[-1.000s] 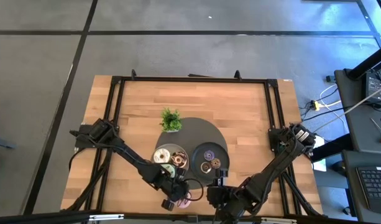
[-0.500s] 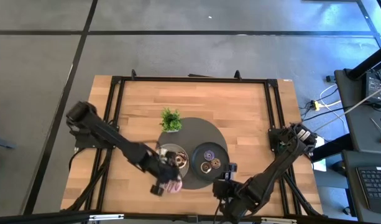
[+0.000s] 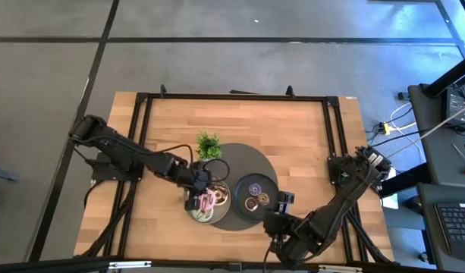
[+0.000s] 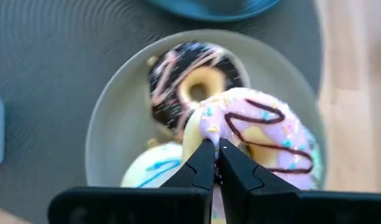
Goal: Pick & Place donuts
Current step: Put the large purple donut on the gray plate, then return to Home Position
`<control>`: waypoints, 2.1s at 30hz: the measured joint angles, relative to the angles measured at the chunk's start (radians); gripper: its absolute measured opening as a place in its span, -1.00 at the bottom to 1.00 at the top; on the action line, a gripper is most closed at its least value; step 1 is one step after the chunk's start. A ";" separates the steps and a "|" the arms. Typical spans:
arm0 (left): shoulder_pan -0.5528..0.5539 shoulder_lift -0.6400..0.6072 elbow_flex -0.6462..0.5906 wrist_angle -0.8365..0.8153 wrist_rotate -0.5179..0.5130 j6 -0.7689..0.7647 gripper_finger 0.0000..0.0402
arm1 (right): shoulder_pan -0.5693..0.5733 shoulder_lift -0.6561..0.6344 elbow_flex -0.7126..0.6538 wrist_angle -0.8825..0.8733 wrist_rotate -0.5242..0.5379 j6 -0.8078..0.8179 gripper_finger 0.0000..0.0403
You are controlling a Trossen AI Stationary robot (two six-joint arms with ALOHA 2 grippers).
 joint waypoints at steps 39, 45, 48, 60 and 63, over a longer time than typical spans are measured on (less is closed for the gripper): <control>-0.034 -0.282 0.013 -0.016 -0.087 0.108 -0.32 | 0.032 -0.207 -0.136 -0.047 0.078 0.041 -0.14; -0.058 -0.417 0.005 -0.066 -0.197 0.125 -0.33 | 0.053 -0.420 -0.474 0.182 0.150 0.061 -0.14; -0.066 -0.467 -0.043 0.000 -0.161 0.170 -0.32 | 0.046 -0.545 -0.678 0.356 0.149 0.034 -0.14; 0.155 -0.832 -0.387 0.362 0.116 0.249 -0.35 | -0.236 -1.082 -1.287 1.097 -0.168 -0.512 -0.14; 0.216 -0.924 -0.436 0.375 0.137 0.253 -0.34 | -0.347 -1.195 -1.382 1.212 -0.346 -0.630 -0.14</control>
